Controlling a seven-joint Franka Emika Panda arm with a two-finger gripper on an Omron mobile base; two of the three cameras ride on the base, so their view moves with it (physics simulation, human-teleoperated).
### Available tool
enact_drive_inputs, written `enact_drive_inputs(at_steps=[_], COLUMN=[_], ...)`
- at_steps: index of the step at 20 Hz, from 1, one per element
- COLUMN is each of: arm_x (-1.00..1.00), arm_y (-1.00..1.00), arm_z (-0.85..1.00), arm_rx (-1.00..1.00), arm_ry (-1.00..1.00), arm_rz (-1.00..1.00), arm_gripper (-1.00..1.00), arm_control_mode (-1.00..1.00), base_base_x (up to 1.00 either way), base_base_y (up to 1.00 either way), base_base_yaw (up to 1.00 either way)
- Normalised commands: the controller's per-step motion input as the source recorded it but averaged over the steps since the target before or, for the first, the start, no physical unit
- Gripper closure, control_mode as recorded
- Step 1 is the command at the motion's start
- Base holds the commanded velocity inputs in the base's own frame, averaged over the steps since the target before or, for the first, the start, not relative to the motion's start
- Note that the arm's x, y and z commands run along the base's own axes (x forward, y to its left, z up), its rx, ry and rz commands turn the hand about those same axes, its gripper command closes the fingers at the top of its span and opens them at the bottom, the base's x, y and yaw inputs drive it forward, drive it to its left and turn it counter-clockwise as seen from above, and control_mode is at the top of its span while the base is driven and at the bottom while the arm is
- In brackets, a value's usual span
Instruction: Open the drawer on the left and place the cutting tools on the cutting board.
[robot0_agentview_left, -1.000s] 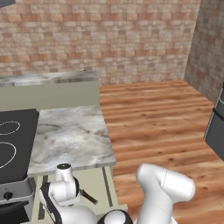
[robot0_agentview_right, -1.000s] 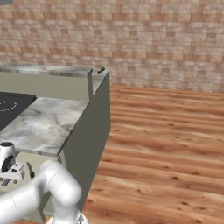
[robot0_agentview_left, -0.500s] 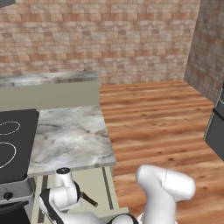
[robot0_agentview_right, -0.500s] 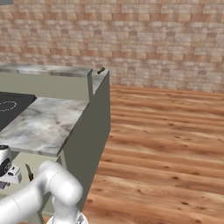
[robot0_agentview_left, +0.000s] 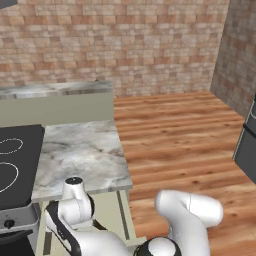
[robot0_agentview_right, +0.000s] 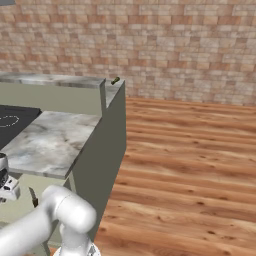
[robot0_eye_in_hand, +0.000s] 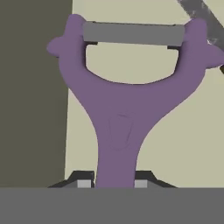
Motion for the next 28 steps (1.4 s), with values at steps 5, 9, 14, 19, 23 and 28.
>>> enact_drive_inputs(at_steps=[5, 9, 14, 19, 23, 28], arm_x=[0.0, -0.18, -0.74, -0.91, -0.48, 0.09], arm_y=[-0.01, -0.13, -0.59, -0.98, -1.0, -0.84], arm_z=[0.77, 0.53, 0.44, 0.5, 0.77, 0.98], arm_rx=[0.0, 0.0, 0.0, -0.03, -0.03, 0.0], arm_ry=[0.1, 0.14, 0.05, 0.0, -0.03, 0.0], arm_rz=[-0.02, -0.03, -0.03, -0.01, 0.0, -0.02], arm_gripper=[1.0, 1.0, 1.0, 1.0, 1.0, 1.0], arm_control_mode=[-1.0, -1.0, -1.0, -1.0, -1.0, -1.0], base_base_x=[0.0, 0.0, 0.0, 0.0, 0.0, 0.0], base_base_y=[0.0, 0.0, 0.0, 0.0, 0.0, 0.0], base_base_yaw=[0.0, 0.0, 0.0, 0.0, 0.0, 0.0])
